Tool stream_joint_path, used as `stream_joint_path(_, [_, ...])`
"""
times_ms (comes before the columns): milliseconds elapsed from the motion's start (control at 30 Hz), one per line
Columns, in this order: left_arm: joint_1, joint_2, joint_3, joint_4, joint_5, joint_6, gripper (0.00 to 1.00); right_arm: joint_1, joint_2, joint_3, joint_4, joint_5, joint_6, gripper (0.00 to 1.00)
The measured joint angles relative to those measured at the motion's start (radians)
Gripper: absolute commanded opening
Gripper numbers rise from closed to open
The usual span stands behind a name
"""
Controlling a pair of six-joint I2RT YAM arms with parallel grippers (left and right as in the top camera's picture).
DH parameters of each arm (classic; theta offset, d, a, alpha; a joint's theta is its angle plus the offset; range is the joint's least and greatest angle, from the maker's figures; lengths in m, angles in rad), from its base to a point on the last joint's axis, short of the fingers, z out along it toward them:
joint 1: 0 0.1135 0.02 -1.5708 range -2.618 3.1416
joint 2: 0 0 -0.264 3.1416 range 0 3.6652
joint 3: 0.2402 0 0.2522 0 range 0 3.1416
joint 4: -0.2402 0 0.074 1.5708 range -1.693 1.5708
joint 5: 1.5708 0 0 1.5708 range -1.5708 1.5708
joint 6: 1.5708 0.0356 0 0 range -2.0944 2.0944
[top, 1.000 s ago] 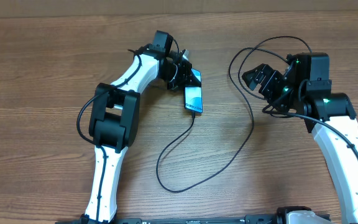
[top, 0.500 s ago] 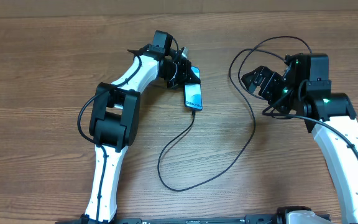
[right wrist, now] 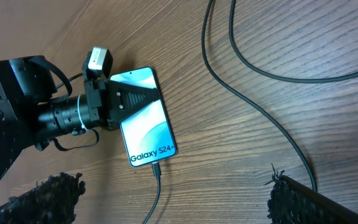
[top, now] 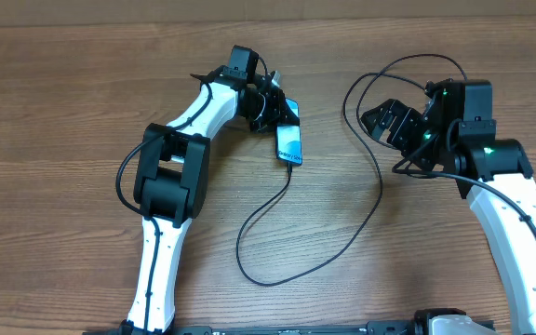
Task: Plug charger to phone and switch on socket
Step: 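Lower the phone flat onto the table with the left gripper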
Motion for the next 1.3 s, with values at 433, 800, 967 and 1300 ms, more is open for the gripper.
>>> stream_joint_path(433, [0.0,-0.01,0.009,-0.015,0.0,-0.005,0.38,0.0,0.0,0.0,0.0,-0.006,0.0,1.0])
stream_joint_path(800, [0.0,-0.012,0.009,-0.018,-0.005,-0.005,0.38,0.0,0.0,0.0,0.0,-0.006,0.0,1.0])
stream_joint_path(967, [0.0,-0.012,0.009,-0.021,-0.007,-0.005,0.4,0.0,0.0,0.0,0.0,-0.006,-0.001,1.0])
stream_joint_path(1300, [-0.004,-0.043,0.028,-0.074,-0.053,-0.003,1.0,0.0,0.0,0.0,-0.001,-0.006,0.0,1.0])
